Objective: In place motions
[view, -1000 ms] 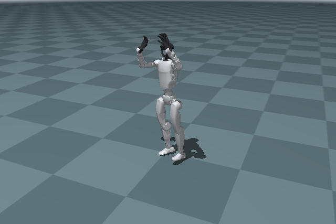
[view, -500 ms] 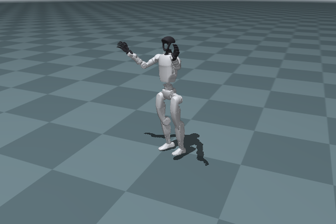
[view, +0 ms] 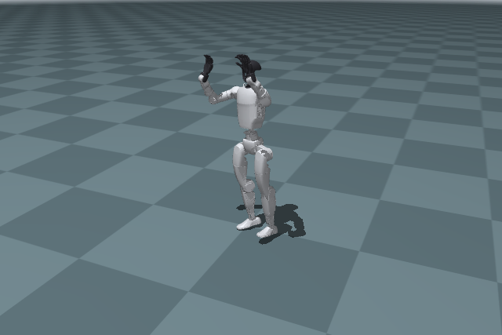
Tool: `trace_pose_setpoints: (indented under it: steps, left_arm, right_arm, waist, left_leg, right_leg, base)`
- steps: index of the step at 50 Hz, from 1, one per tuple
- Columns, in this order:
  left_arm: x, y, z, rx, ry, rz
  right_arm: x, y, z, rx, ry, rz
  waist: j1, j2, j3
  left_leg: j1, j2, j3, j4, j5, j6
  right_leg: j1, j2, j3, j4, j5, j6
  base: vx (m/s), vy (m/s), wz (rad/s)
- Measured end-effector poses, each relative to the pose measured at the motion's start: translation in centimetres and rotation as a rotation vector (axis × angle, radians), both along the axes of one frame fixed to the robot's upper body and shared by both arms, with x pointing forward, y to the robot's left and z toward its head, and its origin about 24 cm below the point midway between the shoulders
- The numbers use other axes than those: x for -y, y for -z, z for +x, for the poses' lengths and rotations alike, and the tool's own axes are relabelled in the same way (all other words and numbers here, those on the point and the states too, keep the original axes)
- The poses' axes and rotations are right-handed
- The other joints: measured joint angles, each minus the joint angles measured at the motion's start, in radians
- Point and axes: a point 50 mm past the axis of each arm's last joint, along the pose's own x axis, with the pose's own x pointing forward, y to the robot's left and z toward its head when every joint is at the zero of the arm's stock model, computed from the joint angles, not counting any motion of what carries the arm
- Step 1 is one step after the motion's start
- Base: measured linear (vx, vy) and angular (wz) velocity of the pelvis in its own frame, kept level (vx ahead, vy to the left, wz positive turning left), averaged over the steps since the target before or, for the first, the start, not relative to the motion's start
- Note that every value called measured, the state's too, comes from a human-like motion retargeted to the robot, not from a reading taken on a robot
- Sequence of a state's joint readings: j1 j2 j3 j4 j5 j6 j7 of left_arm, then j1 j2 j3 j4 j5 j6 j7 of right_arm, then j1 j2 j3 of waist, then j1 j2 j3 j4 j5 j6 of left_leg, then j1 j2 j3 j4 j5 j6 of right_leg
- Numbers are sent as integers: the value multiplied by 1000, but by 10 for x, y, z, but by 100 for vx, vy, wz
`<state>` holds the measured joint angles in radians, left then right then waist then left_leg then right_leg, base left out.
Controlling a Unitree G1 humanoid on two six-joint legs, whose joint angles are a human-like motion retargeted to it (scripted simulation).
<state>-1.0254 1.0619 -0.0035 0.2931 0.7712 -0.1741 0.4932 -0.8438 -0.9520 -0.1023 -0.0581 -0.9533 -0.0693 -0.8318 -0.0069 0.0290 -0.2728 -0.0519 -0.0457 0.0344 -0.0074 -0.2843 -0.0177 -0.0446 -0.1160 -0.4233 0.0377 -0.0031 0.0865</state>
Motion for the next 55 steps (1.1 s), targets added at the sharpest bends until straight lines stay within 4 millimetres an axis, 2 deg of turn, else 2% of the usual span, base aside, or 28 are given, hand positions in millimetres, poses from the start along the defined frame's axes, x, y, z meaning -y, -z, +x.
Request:
trace_pose_setpoints:
  steps: [3, 7, 9, 12, 13, 15, 18, 20, 23, 25, 28, 33, 35, 38, 40, 42, 45, 47, 51, 53, 55]
  left_arm:
    - [-31, 19, 12, -34, 26, -247]
    - [-67, 57, 34, -102, 98, -693]
    - [-80, 78, 45, -144, 171, -926]
    - [-85, 105, 59, -186, 388, -1265]
    - [-82, 109, 63, -190, 504, -1358]
    - [-75, 110, 69, -203, 745, -1437]
    - [-74, 98, 61, -114, 859, -1362]
    - [-74, 90, 54, -70, 776, -1263]
    - [-70, 73, 47, -118, 557, -1045]
    - [-58, 60, 44, -152, 459, -872]
    - [-30, 38, 40, -174, 381, -582]
    - [16, 9, 25, -165, 206, -88]
    - [28, 2, 16, -111, 127, 61]
    - [37, -4, 7, -39, 82, 171]
    - [36, -1, 7, -36, 97, 159]
    - [27, 6, 12, -78, 138, 76]
    - [2, 20, 23, -157, 165, -135]
    - [-22, 35, 31, -214, 141, -300]
    - [-78, 83, 37, -365, 52, -628]
    - [-103, 117, 36, -455, 9, -794]
    - [-126, 159, 31, -564, -28, -972]
  right_arm:
    - [29, 13, 22, -100, -22, 257]
    - [66, 40, 47, -231, -52, 603]
    - [77, 55, 56, -275, -100, 765]
    - [81, 74, 71, -327, -271, 973]
    - [79, 77, 75, -348, -352, 1019]
    - [75, 80, 80, -383, -504, 1059]
    - [69, 75, 80, -364, -568, 1030]
    - [66, 67, 75, -347, -514, 961]
    - [53, 48, 65, -343, -400, 772]
    - [39, 35, 57, -325, -337, 608]
    - [11, 18, 42, -232, -263, 329]
    - [-33, 5, 14, -26, -180, -142]
    - [-44, 4, 5, 24, -164, -255]
    - [-47, 2, 1, 37, -158, -273]
    - [-41, 1, 3, 30, -168, -200]
    - [-27, 2, 8, 4, -180, -62]
    - [2, 12, 25, -81, -205, 183]
    - [22, 26, 39, -165, -235, 355]
    - [62, 74, 66, -386, -313, 696]
    - [81, 110, 74, -541, -341, 844]
    - [97, 155, 76, -722, -347, 976]
  waist:
    - [0, -1, -13]
    - [4, -3, -24]
    - [2, -3, -28]
    - [-3, 2, -31]
    - [-4, 4, -32]
    - [-3, 6, -35]
    - [-2, 6, -35]
    - [-2, 7, -34]
    - [-2, 9, -30]
    - [-2, 9, -27]
    - [0, 12, -25]
    - [4, 15, -19]
    - [5, 16, -14]
    - [4, 20, -5]
    - [2, 21, 2]
    - [-1, 21, 6]
    - [-6, 18, 14]
    - [-11, 17, 20]
    - [-22, 13, 30]
    - [-26, 9, 35]
    - [-30, 6, 40]
  left_leg:
    - [-2, -3, 0, 0, 0, 1]
    - [0, -6, -3, 1, 1, 2]
    - [2, -7, -5, 2, 1, 2]
    - [5, -7, -7, 2, 0, 4]
    - [6, -6, -6, 2, 0, 4]
    - [6, -7, -5, 3, -1, 5]
    - [7, -8, -4, 2, -1, 5]
    - [6, -9, -4, 2, -1, 6]
    - [5, -10, -6, 2, 0, 6]
    - [4, -11, -7, 2, 1, 6]
    - [2, -11, -7, 1, 1, 5]
    - [0, -10, -3, 1, 2, 5]
    - [1, -10, -2, 0, 2, 5]
    - [2, -9, -2, 0, 2, 4]
    - [3, -9, -1, 0, 3, 4]
    - [4, -9, -1, 0, 4, 4]
    - [6, -9, -2, 0, 6, 3]
    - [7, -9, -2, 0, 8, 2]
    - [10, -9, -1, 0, 9, 1]
    - [11, -9, 0, -1, 10, 1]
    - [12, -9, 0, -1, 9, 1]
  right_leg:
    - [-2, -2, 0, -1, 0, 0]
    - [3, -5, -3, -1, -1, 1]
    - [8, -5, -7, -1, -3, 1]
    - [12, -4, -7, -1, -4, 1]
    - [12, -3, -6, -1, -4, 1]
    - [10, -3, -4, 0, -3, 0]
    - [9, -4, -1, -1, -3, 0]
    - [9, -5, -1, -1, -3, 0]
    - [9, -6, -3, -1, -3, 1]
    - [9, -7, -5, -1, -3, 1]
    - [7, -7, -5, -2, -3, 1]
    - [3, -6, -1, -1, -2, 1]
    - [2, -6, 0, -1, -1, 1]
    - [3, -5, 1, -2, 0, 1]
    - [4, -4, 2, -2, 1, 1]
    - [4, -5, 2, -2, 1, 1]
    - [7, -5, 0, -2, 2, 0]
    - [9, -5, -1, -2, 4, -1]
    - [10, -5, 1, -2, 5, -2]
    - [10, -4, 3, -3, 6, -3]
    - [10, -3, 4, -3, 6, -3]
  base:
    - [0, 0, 0]
    - [0, 0, 0]
    - [0, 0, 0]
    - [0, 0, 0]
    - [0, 0, 0]
    - [0, 0, 0]
    - [0, 0, 0]
    - [0, 0, 0]
    - [0, 0, 0]
    - [0, 0, 0]
    - [0, 0, 0]
    - [0, 0, 0]
    - [0, 0, 0]
    - [0, 0, 0]
    - [0, 0, 0]
    - [0, 0, 0]
    - [0, 0, 0]
    - [0, 0, 0]
    - [0, 0, 0]
    - [0, 0, 0]
    - [0, 0, 0]
